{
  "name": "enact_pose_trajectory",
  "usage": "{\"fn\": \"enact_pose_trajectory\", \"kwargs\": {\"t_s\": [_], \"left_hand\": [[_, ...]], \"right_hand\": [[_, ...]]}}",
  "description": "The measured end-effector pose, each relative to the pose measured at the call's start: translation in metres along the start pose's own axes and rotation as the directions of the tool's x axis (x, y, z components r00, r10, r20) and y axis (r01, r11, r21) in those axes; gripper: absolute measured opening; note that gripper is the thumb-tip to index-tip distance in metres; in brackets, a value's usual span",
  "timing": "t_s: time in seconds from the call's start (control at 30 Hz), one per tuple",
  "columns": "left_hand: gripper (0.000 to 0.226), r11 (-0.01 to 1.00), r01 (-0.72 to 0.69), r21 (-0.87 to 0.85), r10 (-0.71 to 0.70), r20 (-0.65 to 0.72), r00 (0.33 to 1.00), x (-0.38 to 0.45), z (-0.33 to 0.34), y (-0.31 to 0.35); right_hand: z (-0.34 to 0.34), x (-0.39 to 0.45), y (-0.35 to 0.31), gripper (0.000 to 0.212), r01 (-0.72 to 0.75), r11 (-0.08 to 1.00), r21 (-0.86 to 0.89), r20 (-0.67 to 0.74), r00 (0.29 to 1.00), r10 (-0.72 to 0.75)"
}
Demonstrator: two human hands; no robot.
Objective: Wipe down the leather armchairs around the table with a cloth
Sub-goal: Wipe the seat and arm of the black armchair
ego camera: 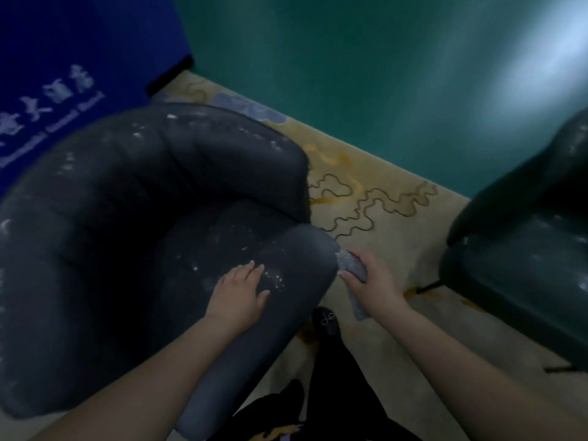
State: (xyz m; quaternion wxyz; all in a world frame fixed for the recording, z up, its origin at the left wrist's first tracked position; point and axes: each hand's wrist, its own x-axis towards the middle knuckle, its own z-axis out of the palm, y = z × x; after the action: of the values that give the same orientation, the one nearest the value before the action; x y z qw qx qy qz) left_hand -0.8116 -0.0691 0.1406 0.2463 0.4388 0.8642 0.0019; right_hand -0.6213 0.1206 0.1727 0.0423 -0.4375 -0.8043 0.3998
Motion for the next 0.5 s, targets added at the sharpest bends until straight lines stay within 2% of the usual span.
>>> {"fn": "enact_pose_trajectory", "kwargs": {"t_s": [0.2,0.33,0.5], "left_hand": [[0.063,0.951,0.288,-0.114,-0.295,-0.043,0.955,0.012,-0.012,-0.049],[0.064,0.865,0.456,-0.206,-0.472,-0.032,0.881,0.011,-0.009,-0.067],[0.065,0.752,0.592,-0.29,-0.621,-0.012,0.784,0.002,0.01,-0.078]], "right_hand": [[0.028,0.095,-0.043,0.051,0.178,0.982,-0.07,0.229,0.96,-0.158],[0.042,0.146,-0.069,0.053,0.307,0.947,-0.091,0.375,0.892,-0.253],[0.072,0.186,-0.094,0.052,0.438,0.897,-0.058,0.487,0.797,-0.358]]}}
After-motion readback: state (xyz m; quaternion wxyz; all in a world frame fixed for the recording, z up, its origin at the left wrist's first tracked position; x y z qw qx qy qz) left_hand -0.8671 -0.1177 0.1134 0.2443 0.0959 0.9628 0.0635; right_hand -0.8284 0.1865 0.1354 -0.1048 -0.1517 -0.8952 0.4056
